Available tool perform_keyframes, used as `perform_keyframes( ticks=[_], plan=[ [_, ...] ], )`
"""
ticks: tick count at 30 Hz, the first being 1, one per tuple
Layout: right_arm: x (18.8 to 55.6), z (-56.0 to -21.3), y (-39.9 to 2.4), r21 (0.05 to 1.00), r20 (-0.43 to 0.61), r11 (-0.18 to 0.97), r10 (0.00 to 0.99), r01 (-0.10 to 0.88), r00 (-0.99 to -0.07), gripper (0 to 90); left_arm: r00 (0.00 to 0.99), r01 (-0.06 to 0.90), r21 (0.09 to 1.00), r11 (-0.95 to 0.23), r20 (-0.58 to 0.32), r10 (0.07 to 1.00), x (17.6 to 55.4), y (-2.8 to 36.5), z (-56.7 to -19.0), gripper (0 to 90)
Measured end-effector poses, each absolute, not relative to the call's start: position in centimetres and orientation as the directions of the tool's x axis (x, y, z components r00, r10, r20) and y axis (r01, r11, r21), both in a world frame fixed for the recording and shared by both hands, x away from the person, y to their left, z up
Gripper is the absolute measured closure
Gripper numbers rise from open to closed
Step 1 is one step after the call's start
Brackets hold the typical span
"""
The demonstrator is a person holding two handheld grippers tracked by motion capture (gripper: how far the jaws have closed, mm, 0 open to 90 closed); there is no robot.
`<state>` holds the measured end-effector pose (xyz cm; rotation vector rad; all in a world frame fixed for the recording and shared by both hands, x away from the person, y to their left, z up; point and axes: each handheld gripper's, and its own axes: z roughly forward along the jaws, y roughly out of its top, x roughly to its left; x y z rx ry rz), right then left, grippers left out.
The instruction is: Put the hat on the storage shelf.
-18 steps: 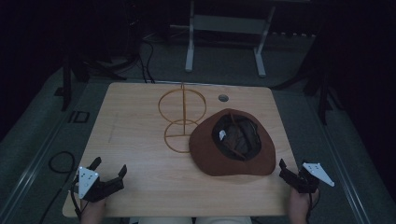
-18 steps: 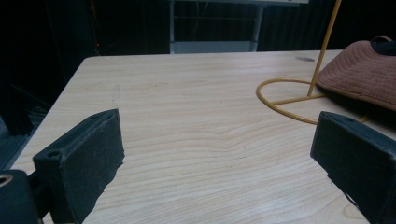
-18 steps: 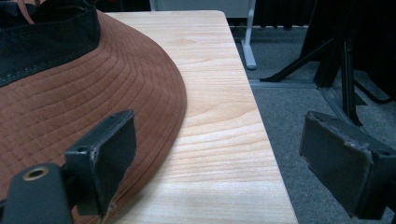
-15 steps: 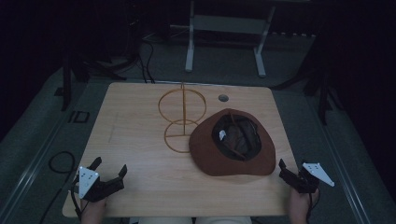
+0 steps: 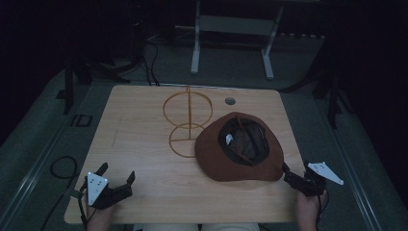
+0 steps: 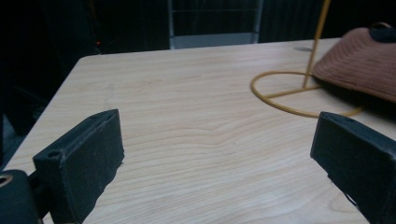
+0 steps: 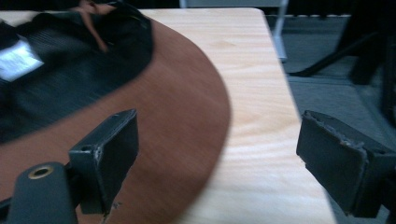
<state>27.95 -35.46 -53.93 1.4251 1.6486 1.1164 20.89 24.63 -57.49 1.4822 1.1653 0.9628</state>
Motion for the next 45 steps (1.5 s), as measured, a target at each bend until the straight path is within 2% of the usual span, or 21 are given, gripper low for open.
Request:
perform_keyframes(
  ticks=[5, 10, 13, 22, 27, 34, 41, 45],
  plan=[
    [29.1, -52.2, -34.5, 0.901, 0.050, 0.051, 0.974, 0.430, -0.221, 12.6, 0.273, 0.205, 0.974, -0.094, 0.035, 0.961, 20.8, 23.8, -57.4, 3.2],
    [30.7, -51.0, -33.6, 0.877, 0.029, 0.104, 0.963, 0.469, -0.269, 13.1, 0.335, 0.265, 0.962, -0.068, -0.025, 0.942, 20.9, 23.2, -57.3, 3.2],
    [31.7, -50.3, -33.1, 0.872, 0.023, 0.126, 0.955, 0.473, -0.296, 12.9, 0.314, 0.252, 0.965, -0.078, -0.006, 0.949, 20.7, 22.8, -57.1, 3.2],
    [35.1, -48.9, -31.8, 0.865, 0.063, 0.102, 0.949, 0.491, -0.308, 12.1, 0.386, 0.276, 0.954, -0.118, 0.003, 0.923, 20.3, 22.2, -56.8, 3.2],
    [37.4, -48.4, -30.6, 0.858, 0.034, 0.143, 0.942, 0.494, -0.333, 12.3, 0.424, 0.285, 0.951, -0.122, -0.011, 0.906, 20.3, 22.1, -56.8, 3.2],
    [40.6, -48.5, -29.1, 0.837, -0.016, 0.206, 0.935, 0.507, -0.355, 14.3, 0.432, 0.288, 0.949, -0.130, -0.008, 0.902, 20.3, 22.1, -56.8, 3.2],
    [42.9, -49.3, -28.5, 0.811, -0.014, 0.231, 0.926, 0.538, -0.377, 14.3, 0.436, 0.294, 0.947, -0.127, -0.015, 0.900, 20.4, 22.1, -56.8, 3.2],
    [44.5, -50.6, -28.0, 0.767, -0.066, 0.296, 0.919, 0.569, -0.388, 14.2, 0.433, 0.297, 0.947, -0.123, -0.019, 0.901, 20.4, 22.2, -56.8, 3.2]
  ],
)
